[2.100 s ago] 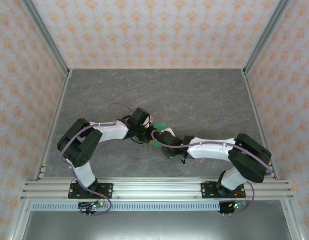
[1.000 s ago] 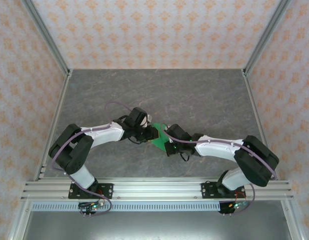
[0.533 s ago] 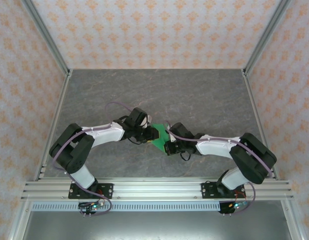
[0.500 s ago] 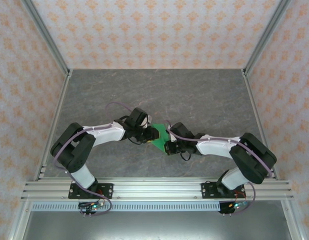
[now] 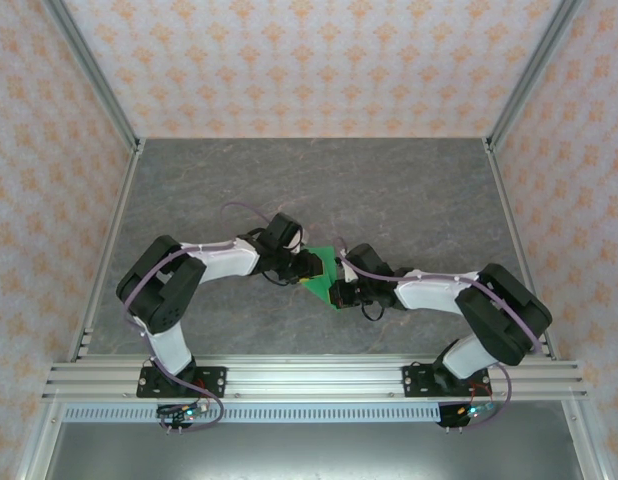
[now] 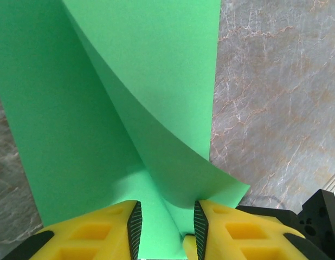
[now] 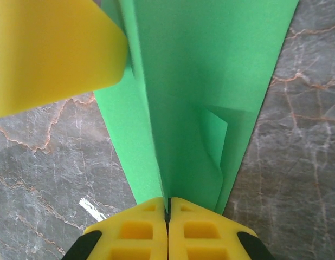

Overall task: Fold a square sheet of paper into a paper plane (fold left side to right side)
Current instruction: Fourth fold the wing at the center of the table.

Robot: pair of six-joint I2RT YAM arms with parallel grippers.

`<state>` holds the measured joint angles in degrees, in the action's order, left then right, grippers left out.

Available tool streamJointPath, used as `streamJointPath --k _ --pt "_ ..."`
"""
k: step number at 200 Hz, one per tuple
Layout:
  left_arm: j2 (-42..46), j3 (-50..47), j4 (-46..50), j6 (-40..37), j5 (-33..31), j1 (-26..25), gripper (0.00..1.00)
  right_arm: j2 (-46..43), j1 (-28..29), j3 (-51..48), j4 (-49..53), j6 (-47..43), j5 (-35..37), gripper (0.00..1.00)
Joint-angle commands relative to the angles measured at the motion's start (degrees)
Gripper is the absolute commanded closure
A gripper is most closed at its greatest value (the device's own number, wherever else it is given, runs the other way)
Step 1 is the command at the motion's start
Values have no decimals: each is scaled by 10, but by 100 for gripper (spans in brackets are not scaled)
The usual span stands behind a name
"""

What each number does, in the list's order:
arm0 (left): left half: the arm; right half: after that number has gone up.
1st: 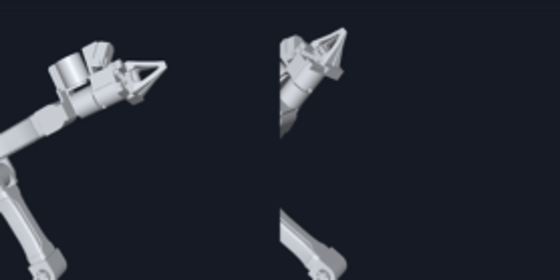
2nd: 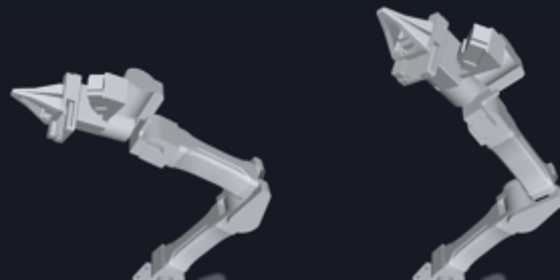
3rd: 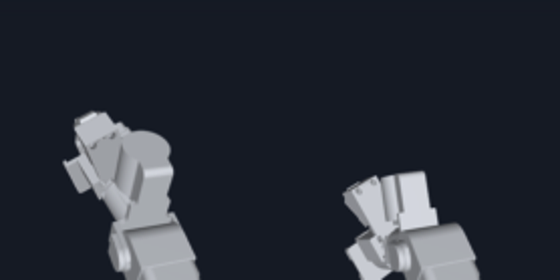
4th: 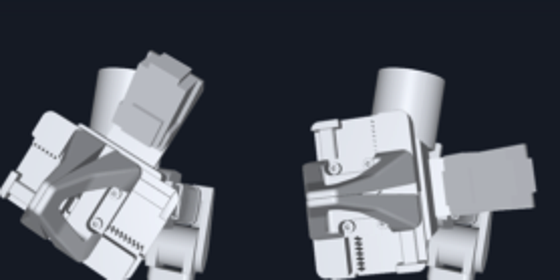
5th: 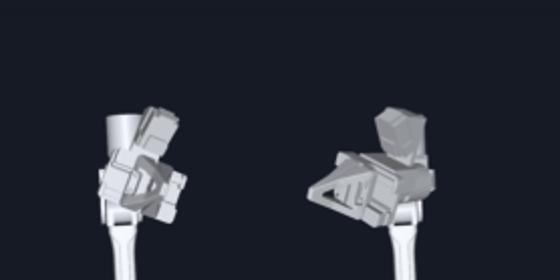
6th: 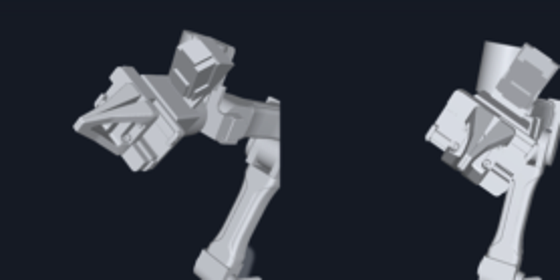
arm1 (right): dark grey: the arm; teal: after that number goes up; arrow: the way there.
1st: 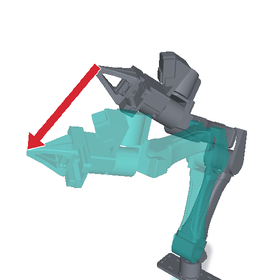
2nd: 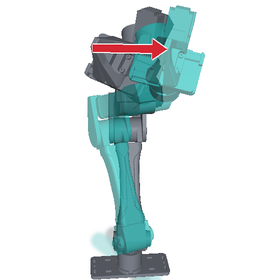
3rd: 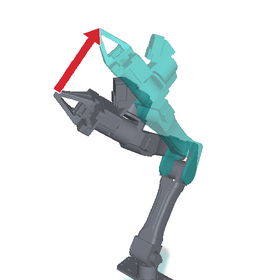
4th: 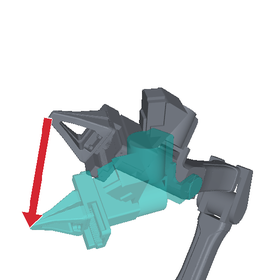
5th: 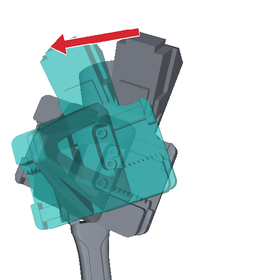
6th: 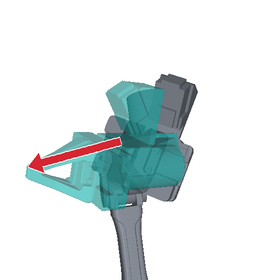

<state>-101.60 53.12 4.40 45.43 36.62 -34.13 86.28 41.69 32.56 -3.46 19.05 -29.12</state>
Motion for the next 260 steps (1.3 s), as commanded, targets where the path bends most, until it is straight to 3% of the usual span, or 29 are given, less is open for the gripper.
streamJointPath --k 1,84,112,165,197,260 --pt "-16 16 -10 1 -3 1 67 9 -3 -8 -15 6 0 92" --pt "-33 17 -7 0 -13 1 66 8 -4 -1 -14 10 -3 85" --pt "-32 13 0 -4 -19 1 67 -23 -8 6 1 14 2 76" --pt "-32 3 -8 -3 -21 0 67 -74 -94 -12 -51 49 -112 60" --pt "-28 2 -8 -2 -21 1 67 -32 -131 5 -66 61 -154 60" --pt "-24 1 -6 -3 -21 0 67 45 -132 21 -132 91 -189 70"
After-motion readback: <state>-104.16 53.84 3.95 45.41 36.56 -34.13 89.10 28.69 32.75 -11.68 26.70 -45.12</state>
